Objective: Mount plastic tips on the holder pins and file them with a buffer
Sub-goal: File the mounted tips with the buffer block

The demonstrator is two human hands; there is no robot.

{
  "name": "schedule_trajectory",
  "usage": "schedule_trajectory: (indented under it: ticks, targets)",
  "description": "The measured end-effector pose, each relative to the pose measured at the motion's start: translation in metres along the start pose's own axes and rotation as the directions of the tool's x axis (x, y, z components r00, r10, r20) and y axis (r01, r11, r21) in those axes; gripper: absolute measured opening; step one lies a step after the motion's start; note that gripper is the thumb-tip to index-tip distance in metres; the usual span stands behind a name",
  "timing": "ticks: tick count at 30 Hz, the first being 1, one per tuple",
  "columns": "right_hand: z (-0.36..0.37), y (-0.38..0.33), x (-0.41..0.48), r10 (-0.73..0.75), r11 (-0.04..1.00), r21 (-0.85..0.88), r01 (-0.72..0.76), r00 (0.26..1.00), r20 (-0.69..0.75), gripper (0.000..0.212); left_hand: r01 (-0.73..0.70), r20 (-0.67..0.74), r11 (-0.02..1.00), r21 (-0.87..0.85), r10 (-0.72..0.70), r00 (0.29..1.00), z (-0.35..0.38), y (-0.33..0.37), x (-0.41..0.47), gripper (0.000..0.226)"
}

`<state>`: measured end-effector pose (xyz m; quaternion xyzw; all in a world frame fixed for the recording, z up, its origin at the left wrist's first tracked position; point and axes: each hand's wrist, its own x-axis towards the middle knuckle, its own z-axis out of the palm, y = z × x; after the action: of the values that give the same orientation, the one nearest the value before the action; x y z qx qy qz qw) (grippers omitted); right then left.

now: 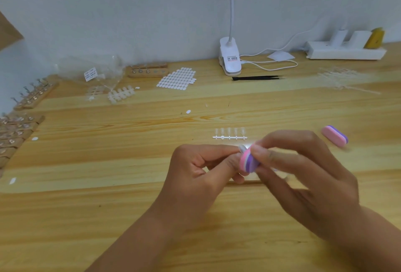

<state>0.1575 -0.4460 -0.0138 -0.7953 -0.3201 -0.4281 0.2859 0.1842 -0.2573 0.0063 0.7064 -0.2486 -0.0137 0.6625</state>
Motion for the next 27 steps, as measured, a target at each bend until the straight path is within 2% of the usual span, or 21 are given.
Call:
schedule_trajectory:
  ticks: [2,5,10,12,14,18,20,23,25,27]
  targets:
    - [0.001,0.0,0.0,-0.024,0.999,-0.028,0.025,1.0,0.016,0.025,-0.004,0.009,1.0,-0.004,0.005,1.0,0.0,0.001,0.0,0.013]
    - [-0.004,0.009,0.004,0.016,0.997,-0.076,-0.016,1.0,0.01,0.028,0.019,-0.015,0.999,-0.035,-0.019,1.0,-0.002,0.0,0.001,0.015]
    - [-0.003,-0.008,0.003,0.02,0.998,0.058,-0.016,0.998,-0.058,0.018,-0.004,0.005,0.995,-0.101,0.004,1.0,0.001,0.0,0.002,0.014]
    - [-0.003,-0.007,0.002,0.01,0.999,0.046,-0.009,1.0,-0.021,0.015,-0.012,0.029,0.995,-0.101,0.015,0.999,0.001,0.0,0.002,0.012]
    - [-0.004,0.001,0.004,0.041,0.999,0.003,-0.041,0.999,-0.008,0.022,0.014,0.029,0.995,-0.103,-0.011,1.0,0.0,0.0,0.002,0.014]
    - [-0.005,0.001,0.004,0.05,0.999,0.019,-0.049,0.998,-0.044,0.019,0.035,0.014,0.99,-0.139,-0.034,0.999,-0.001,-0.001,0.002,0.015]
    - [-0.002,-0.004,0.001,0.015,0.998,0.059,-0.015,1.0,-0.011,0.017,0.014,0.037,0.989,-0.146,-0.009,0.999,0.001,0.0,0.001,0.015]
    - [-0.003,0.004,0.002,0.037,0.999,0.013,-0.038,0.999,0.039,0.025,0.031,0.028,0.987,-0.158,-0.027,0.999,0.001,-0.001,0.001,0.018]
    - [-0.005,0.008,0.004,0.085,0.996,-0.018,-0.084,0.996,0.004,0.025,0.059,0.004,0.981,-0.183,-0.06,0.998,-0.001,-0.001,0.001,0.018]
    - [-0.005,0.005,0.005,0.066,0.998,-0.004,-0.066,0.998,-0.017,0.022,0.065,0.022,0.981,-0.181,-0.062,0.998,-0.002,0.001,0.001,0.018]
